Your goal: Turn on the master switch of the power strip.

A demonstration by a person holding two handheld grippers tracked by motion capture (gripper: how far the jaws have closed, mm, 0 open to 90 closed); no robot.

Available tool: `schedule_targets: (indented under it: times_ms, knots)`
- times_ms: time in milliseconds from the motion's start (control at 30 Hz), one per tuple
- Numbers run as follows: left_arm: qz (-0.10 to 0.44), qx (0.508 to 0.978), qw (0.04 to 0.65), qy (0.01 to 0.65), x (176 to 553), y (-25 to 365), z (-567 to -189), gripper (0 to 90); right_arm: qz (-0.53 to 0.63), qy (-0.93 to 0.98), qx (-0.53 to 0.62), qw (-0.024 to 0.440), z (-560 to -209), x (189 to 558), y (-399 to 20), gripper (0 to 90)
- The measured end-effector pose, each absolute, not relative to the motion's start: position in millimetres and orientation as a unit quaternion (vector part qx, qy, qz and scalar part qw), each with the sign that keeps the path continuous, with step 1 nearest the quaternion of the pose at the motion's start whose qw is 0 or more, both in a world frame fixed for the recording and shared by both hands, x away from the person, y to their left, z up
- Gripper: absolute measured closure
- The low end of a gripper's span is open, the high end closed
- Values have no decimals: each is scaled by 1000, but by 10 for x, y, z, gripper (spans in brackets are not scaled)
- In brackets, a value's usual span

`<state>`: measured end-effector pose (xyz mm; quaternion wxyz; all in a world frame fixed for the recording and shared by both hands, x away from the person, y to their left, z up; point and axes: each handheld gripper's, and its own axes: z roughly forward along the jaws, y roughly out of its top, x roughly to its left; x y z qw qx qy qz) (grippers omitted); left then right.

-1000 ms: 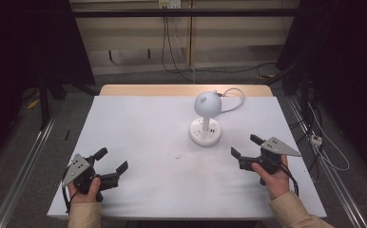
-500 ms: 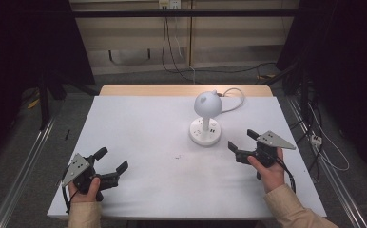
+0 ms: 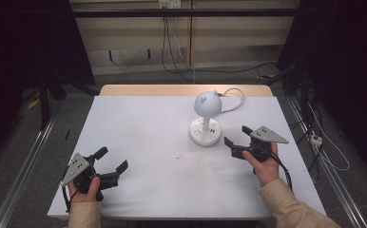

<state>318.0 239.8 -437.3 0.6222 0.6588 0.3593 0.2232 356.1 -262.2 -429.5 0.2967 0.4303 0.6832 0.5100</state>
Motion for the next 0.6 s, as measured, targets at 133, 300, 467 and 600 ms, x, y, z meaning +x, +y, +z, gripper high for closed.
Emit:
schedule_targets:
  times_ms: [133, 300, 467, 600]
  knots:
    - [224, 658, 623, 359, 3182, 2399, -4371, 40, 506, 684, 433, 298, -4286, 3616, -2622, 208]
    - [224, 656, 624, 360, 3180, 2403, -4370, 40, 507, 682, 436, 295, -4291, 3653, -2620, 255]
    - [225, 657, 623, 361, 3178, 2410, -4368, 40, 499, 686, 439, 297, -4319, 3703, -2607, 353]
    - [223, 653, 626, 363, 3181, 2415, -4372, 40, 496, 692, 436, 292, -4333, 3732, -2589, 448]
